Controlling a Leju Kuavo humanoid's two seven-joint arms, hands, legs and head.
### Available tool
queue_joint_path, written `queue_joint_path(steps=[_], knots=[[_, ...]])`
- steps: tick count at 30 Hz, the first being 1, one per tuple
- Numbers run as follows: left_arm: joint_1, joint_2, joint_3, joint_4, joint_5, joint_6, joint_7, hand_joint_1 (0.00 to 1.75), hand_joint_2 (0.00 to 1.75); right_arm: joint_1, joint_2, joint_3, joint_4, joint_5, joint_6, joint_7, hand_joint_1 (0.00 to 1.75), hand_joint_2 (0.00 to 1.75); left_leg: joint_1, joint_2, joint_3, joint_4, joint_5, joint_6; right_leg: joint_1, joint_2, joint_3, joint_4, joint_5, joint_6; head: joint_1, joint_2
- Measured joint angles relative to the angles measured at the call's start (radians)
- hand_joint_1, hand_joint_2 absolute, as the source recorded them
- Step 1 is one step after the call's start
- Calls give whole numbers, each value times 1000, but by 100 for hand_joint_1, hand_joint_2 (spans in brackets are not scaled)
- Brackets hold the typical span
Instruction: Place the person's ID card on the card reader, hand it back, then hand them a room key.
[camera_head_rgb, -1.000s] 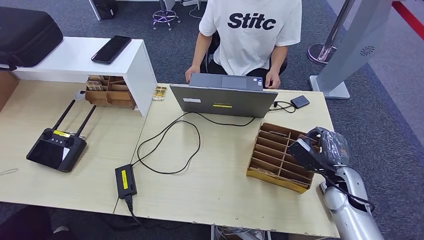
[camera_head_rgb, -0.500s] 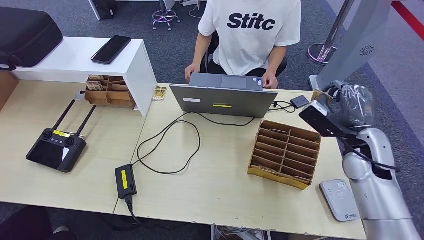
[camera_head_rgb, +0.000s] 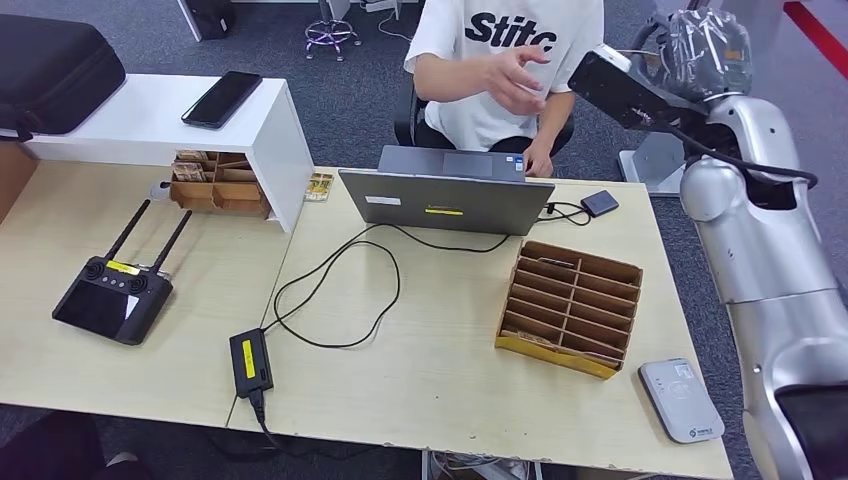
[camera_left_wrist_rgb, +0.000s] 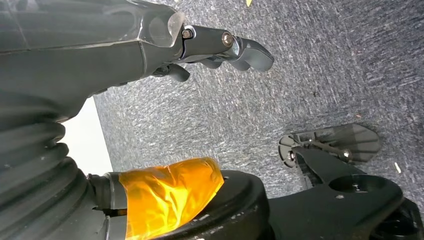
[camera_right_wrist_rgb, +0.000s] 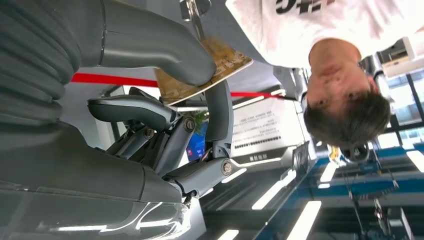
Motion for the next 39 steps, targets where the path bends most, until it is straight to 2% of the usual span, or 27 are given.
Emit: queue_joint_path(steps=[6,15,19,26,33,39], knots=[[-4,-4,0,0,2,0,1,0,175,-45,51,37,140,4,-22,2,164,175,0,-1,0,0,0,0,0,-1,0,0,0,0,0,0],[-3,-4,0,0,11,2,8,0,175,-48,75,55,208,9,-37,-7,156,175,0,-1,0,0,0,0,0,-1,0,0,0,0,0,0],[-3,-4,0,0,12,2,9,0,175,-48,80,59,221,8,-38,-9,0,175,0,-1,0,0,0,0,0,-1,0,0,0,0,0,0],[-2,-4,0,0,17,2,3,0,175,-41,85,61,218,-11,-54,-29,0,175,0,-1,0,0,0,0,0,-1,0,0,0,0,0,0],[2,-4,0,0,28,3,-4,0,175,7,70,57,118,-36,-86,-58,0,175,0,0,0,0,0,0,0,0,-1,0,0,0,0,0],[7,-3,0,0,54,4,-15,0,175,169,18,18,-128,-89,-137,-101,0,175,0,-1,-1,0,-1,0,0,-2,-1,-1,0,0,0,0]])
